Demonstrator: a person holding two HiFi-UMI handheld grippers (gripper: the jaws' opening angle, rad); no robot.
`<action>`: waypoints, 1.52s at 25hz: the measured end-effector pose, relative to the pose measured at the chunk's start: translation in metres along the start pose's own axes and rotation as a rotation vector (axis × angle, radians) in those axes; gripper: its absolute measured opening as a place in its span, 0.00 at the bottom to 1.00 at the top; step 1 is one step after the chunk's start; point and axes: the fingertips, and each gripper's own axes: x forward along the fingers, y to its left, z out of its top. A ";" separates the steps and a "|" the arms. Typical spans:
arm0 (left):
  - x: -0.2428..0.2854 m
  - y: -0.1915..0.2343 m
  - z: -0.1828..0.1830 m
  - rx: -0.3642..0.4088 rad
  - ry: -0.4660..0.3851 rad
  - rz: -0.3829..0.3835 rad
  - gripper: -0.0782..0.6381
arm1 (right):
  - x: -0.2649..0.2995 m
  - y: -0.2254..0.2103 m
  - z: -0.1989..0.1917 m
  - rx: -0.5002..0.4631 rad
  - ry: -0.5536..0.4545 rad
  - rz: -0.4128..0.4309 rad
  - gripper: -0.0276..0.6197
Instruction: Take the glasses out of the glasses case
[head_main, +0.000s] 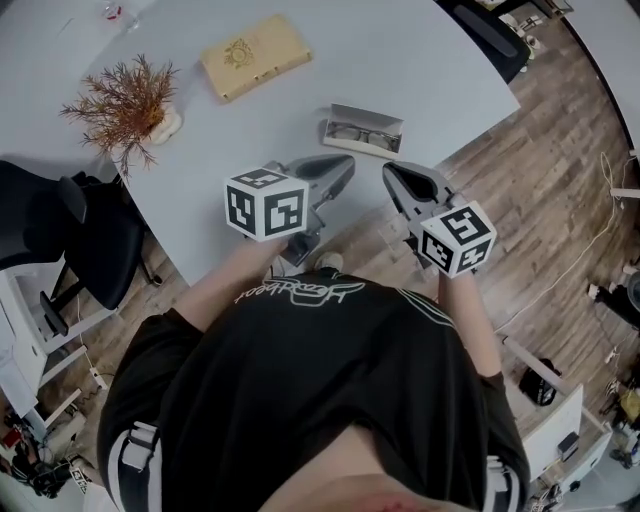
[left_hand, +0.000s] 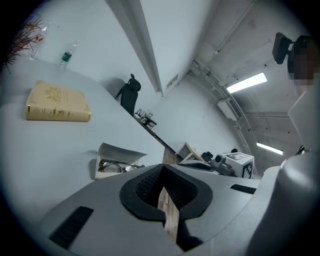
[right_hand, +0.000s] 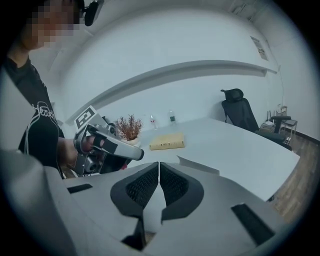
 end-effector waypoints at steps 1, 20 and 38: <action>0.000 0.003 0.000 -0.004 -0.001 0.006 0.12 | 0.004 -0.003 -0.001 -0.005 0.010 0.001 0.06; -0.009 0.049 -0.008 -0.101 -0.027 0.088 0.12 | 0.084 -0.027 -0.026 -0.428 0.296 0.014 0.17; -0.009 0.060 -0.014 -0.208 -0.072 0.073 0.12 | 0.122 -0.069 -0.065 -0.729 0.561 -0.051 0.17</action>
